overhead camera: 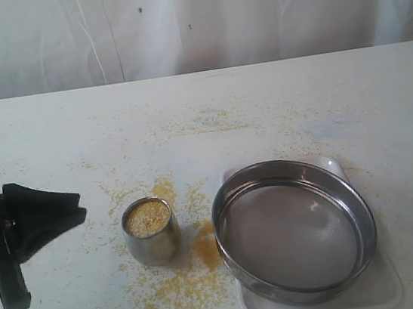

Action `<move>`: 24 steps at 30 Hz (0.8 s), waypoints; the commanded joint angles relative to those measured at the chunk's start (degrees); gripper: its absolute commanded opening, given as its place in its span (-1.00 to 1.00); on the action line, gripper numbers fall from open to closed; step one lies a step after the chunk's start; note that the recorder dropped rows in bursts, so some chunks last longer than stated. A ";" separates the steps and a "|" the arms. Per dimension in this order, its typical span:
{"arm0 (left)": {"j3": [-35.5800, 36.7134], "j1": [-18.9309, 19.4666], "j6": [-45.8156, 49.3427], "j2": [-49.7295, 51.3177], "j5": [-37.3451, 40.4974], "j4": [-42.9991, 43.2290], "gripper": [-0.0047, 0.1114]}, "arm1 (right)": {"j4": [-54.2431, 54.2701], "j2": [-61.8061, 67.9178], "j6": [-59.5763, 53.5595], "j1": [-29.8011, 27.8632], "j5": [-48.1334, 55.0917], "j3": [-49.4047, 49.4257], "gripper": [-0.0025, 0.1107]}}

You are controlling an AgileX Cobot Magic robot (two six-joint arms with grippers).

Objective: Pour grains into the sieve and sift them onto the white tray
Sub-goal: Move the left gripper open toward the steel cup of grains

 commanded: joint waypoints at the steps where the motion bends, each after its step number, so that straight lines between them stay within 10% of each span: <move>1: 0.06 -7.37 -13.00 8.20 8.98 -3.12 0.89 | -0.14 -0.20 -0.46 0.24 -0.25 0.05 -0.96; 10: 0.06 -8.00 -8.75 9.94 -4.14 -8.61 0.88 | -0.14 -0.20 -0.46 0.24 -0.25 0.05 -0.96; 16: 0.06 -12.88 13.39 9.94 13.36 -12.23 0.88 | -0.14 -0.20 -0.46 0.24 -0.25 0.05 -0.96; 24: -2.15 -14.35 28.43 14.09 5.73 -24.94 0.88 | -0.14 -0.20 -0.46 0.24 -0.25 0.05 -0.96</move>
